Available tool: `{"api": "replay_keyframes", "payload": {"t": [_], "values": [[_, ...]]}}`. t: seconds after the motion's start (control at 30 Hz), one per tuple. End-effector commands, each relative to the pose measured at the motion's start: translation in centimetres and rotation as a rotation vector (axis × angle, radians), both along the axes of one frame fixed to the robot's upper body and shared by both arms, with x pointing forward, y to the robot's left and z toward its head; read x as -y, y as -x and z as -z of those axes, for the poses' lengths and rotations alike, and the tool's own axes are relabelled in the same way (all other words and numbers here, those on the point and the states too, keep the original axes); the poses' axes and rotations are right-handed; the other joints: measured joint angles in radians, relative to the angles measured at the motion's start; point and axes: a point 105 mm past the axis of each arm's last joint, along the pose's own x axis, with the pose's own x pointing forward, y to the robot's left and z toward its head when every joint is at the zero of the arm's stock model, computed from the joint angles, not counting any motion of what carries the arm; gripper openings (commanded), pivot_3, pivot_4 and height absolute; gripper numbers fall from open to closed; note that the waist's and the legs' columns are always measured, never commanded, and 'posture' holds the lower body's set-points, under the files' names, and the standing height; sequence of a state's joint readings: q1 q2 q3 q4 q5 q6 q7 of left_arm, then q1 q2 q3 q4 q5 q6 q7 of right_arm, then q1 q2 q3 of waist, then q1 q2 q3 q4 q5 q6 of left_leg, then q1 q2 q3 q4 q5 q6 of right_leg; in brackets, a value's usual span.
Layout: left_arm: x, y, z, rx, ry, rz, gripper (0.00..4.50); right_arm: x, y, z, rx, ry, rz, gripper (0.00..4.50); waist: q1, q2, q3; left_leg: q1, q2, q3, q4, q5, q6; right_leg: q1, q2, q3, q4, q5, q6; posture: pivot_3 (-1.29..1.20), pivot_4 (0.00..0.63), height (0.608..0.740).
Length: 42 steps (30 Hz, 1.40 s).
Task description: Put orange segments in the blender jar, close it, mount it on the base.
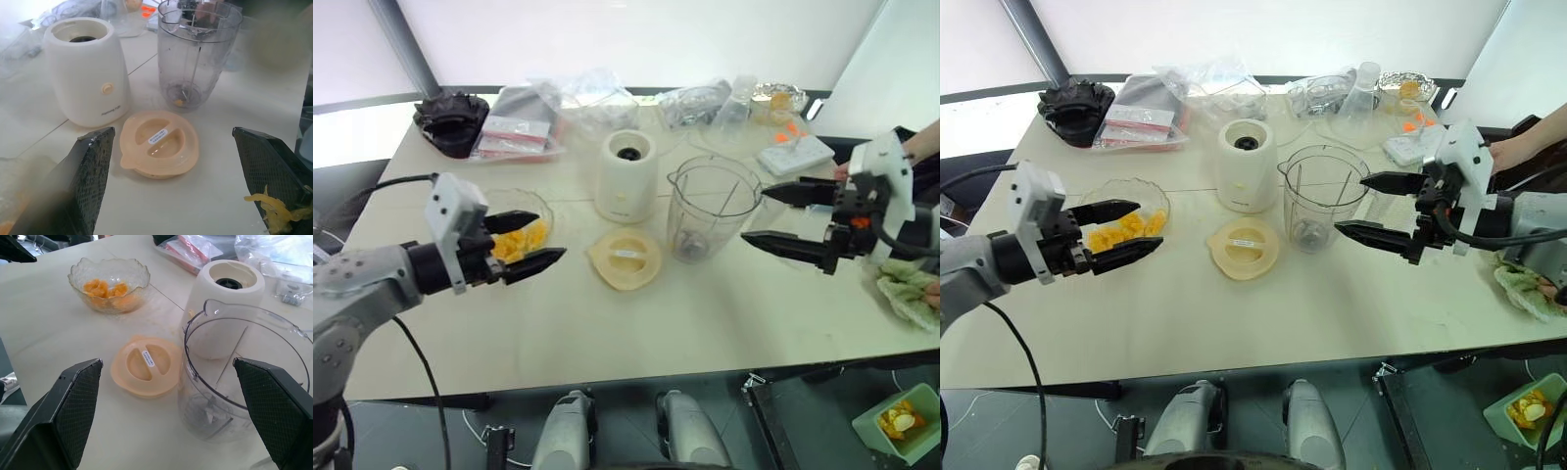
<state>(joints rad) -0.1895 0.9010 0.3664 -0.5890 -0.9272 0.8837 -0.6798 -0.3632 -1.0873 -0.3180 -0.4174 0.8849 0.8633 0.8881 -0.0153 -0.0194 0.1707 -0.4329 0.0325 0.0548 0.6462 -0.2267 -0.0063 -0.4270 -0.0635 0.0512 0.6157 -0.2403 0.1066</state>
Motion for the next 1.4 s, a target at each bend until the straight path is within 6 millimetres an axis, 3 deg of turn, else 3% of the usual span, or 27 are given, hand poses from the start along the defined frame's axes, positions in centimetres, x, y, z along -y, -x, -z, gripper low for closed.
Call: {"api": "replay_keyframes", "payload": {"t": [0.03, 0.97, 1.1, 1.27, 1.4], "values": [[-0.1, -0.1, -0.7, 0.050, -0.016, -0.005, 4.01, -0.2, -0.2, -0.9, 0.055, 0.004, -0.016, 4.46, 0.000, 0.000, 0.000, 0.000, 0.000, 0.000, 0.000, 0.000, 0.000, 0.000, 0.000, 0.000, 0.000, 0.000, 0.000, 0.00, 0.150, 0.740], [0.0, -0.6, -0.5, 0.023, -0.026, -0.021, 4.01, -0.9, -0.5, -0.4, 0.064, -0.018, -0.021, 4.46, 0.001, 0.000, 0.000, -0.002, 0.000, 0.000, 0.001, 0.000, 0.000, -0.001, 0.001, 0.000, 0.000, 0.000, 0.000, 0.00, 0.150, 0.740], [-1.5, -2.2, -0.2, 0.013, -0.034, -0.131, 4.01, -1.0, -0.4, -0.2, 0.064, -0.018, -0.018, 4.46, 0.001, 0.000, 0.000, -0.002, 0.000, 0.000, 0.001, 0.000, 0.000, -0.001, 0.001, 0.000, 0.001, 0.000, 0.000, 0.00, 0.150, 0.740], [-6.3, -6.9, 1.0, -0.111, 0.092, -0.515, 4.01, -1.0, -0.5, 0.1, 0.068, -0.019, -0.008, 4.46, 0.006, 0.000, 0.000, -0.002, 0.000, -0.001, 0.003, 0.000, 0.000, 0.000, 0.002, -0.001, 0.003, 0.000, 0.001, 0.00, 0.150, 0.740], [-7.5, -9.4, 2.4, -0.235, 0.141, -0.739, 4.01, -1.1, -0.5, 0.2, 0.074, -0.024, -0.003, 4.46, 0.005, -0.002, 0.000, -0.002, -0.002, -0.001, 0.005, 0.000, 0.001, 0.001, 0.003, -0.002, 0.004, 0.001, 0.002, 0.00, 0.150, 0.740]]}}
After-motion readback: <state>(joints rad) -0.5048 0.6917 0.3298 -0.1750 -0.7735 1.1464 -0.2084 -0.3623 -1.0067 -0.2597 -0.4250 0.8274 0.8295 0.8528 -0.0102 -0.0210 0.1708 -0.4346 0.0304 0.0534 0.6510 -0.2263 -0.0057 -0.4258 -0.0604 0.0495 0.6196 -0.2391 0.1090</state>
